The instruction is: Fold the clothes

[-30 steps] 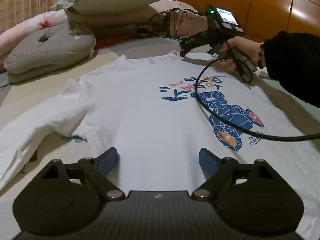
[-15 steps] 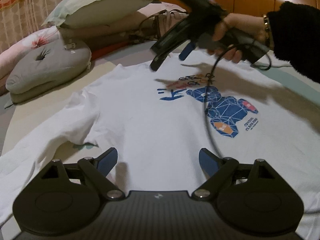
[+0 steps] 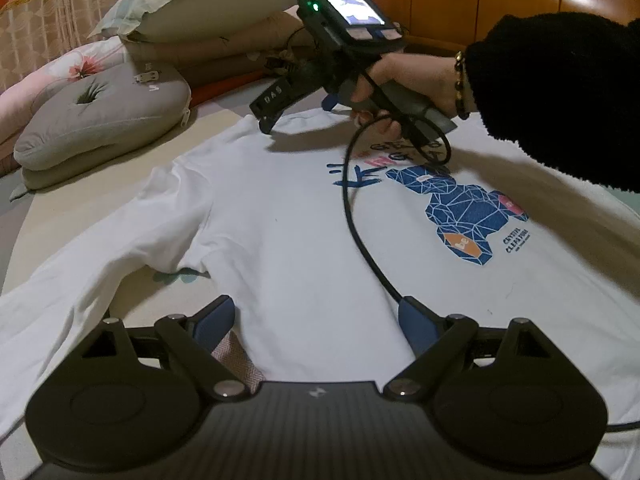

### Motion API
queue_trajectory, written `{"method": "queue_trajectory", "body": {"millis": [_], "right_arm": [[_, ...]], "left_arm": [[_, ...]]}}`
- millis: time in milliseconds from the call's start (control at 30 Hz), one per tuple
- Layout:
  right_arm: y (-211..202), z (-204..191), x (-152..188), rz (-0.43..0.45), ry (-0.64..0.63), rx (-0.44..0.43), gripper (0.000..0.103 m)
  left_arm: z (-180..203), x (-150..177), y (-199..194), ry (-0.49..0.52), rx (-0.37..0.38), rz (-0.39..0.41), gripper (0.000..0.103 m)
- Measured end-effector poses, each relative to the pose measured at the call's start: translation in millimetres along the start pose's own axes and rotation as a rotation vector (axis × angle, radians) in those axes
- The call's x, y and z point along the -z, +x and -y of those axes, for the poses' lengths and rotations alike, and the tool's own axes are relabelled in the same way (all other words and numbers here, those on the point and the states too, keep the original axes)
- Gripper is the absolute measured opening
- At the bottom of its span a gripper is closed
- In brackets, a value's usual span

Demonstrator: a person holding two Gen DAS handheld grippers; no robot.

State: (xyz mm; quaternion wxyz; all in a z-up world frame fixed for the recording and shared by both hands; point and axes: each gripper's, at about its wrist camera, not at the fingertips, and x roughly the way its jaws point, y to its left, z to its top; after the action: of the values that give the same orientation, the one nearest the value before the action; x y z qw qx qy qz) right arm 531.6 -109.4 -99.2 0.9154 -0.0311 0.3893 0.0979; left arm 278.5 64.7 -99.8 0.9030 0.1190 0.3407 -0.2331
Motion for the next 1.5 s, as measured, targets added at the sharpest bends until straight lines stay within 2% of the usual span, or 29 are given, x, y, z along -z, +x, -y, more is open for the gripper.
{"method": "queue_trajectory", "body": {"millis": [67, 133, 267, 433, 567, 667, 767, 967, 1067, 1167, 1333, 1500], "right_arm": [[-9, -6, -1, -0.007, -0.004, -0.028, 0.103], [-14, -20, -1, -0.028, -0.075, -0.057, 0.103], [-1, -47, 7, -0.070, -0.203, -0.016, 0.103], [17, -36, 3, 0.068, -0.102, -0.008, 0.103], [4, -23, -5, 0.107, -0.073, -0.017, 0.103], [-28, -2, -6, 0.125, -0.114, -0.009, 0.103], [-57, 32, -3, 0.103, -0.134, 0.053, 0.103], [-85, 128, 24, -0.032, 0.045, 0.155, 0.103], [-80, 165, 46, -0.130, 0.168, 0.102, 0.103], [-64, 183, 63, -0.188, 0.233, 0.064, 0.103], [-39, 175, 63, -0.084, 0.153, 0.147, 0.103], [-60, 191, 52, -0.061, 0.182, 0.105, 0.103]], "left_arm": [[1, 0, 0, 0.001, 0.000, 0.002, 0.089], [2, 0, 0, 0.005, -0.004, -0.001, 0.089], [1, -1, 1, 0.004, -0.001, -0.002, 0.089], [0, 0, 3, -0.003, 0.008, 0.000, 0.089], [-1, 0, 2, -0.013, 0.014, 0.004, 0.089], [1, -1, 0, -0.007, 0.015, 0.013, 0.089], [4, -1, -2, 0.006, 0.026, 0.026, 0.089], [13, -4, -11, 0.032, 0.083, 0.080, 0.091], [16, -4, -13, 0.043, 0.129, 0.100, 0.091], [19, -4, -11, 0.051, 0.157, 0.101, 0.091], [21, -2, -2, 0.056, 0.134, 0.062, 0.092], [20, 0, -3, 0.046, 0.126, 0.066, 0.092]]}}
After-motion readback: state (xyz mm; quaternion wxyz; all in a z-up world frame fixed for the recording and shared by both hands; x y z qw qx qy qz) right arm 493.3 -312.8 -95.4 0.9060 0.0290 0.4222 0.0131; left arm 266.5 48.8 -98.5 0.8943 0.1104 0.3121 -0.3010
